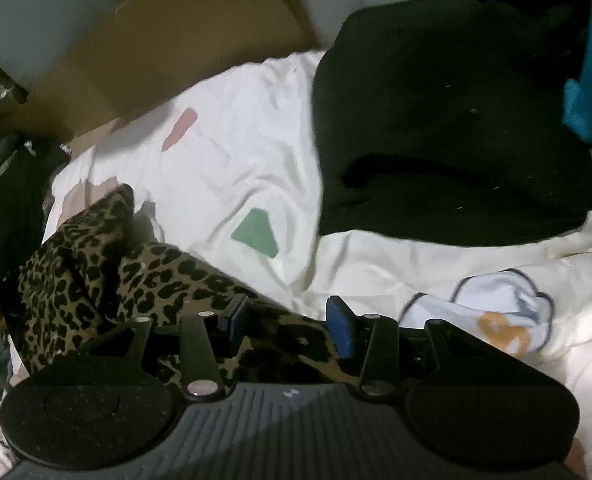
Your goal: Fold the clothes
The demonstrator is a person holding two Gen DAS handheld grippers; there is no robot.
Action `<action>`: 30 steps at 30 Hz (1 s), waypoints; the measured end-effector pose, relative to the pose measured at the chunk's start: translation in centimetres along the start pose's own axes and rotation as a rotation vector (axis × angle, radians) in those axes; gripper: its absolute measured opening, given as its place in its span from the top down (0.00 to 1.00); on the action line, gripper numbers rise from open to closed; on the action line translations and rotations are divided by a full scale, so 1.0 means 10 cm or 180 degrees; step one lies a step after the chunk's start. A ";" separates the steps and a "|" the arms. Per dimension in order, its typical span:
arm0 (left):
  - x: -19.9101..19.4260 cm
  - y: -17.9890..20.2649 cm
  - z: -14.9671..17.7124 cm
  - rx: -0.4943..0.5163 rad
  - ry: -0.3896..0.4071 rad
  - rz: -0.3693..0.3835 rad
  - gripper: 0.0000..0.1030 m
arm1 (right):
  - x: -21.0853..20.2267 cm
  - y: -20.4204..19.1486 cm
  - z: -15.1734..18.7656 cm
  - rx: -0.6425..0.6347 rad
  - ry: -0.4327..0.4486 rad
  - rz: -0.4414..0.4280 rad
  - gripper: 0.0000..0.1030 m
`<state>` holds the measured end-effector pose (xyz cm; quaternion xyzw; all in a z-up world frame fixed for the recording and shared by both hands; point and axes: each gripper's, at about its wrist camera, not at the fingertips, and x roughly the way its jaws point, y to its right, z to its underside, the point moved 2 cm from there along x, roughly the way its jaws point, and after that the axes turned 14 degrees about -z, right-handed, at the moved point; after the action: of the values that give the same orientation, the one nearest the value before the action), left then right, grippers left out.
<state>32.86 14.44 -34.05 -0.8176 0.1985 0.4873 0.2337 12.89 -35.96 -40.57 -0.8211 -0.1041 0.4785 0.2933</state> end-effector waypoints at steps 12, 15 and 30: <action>-0.11 -0.52 0.56 -0.0180 -0.0329 -0.0385 0.94 | 0.26 -0.12 0.08 -0.0039 -0.0269 -0.0093 0.52; -0.11 -0.65 0.73 -0.0237 -0.0442 -0.0471 0.94 | 0.27 -0.13 0.06 -0.0031 -0.0257 -0.0088 0.52; -0.23 -1.01 1.45 -0.0236 -0.0915 -0.0713 0.94 | 0.42 -0.17 0.22 -0.0049 -0.0482 -0.0121 0.52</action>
<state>27.21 31.26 -36.17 -0.7646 0.0526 0.5771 0.2821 13.43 -31.89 -43.46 -0.7826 -0.1452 0.5328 0.2873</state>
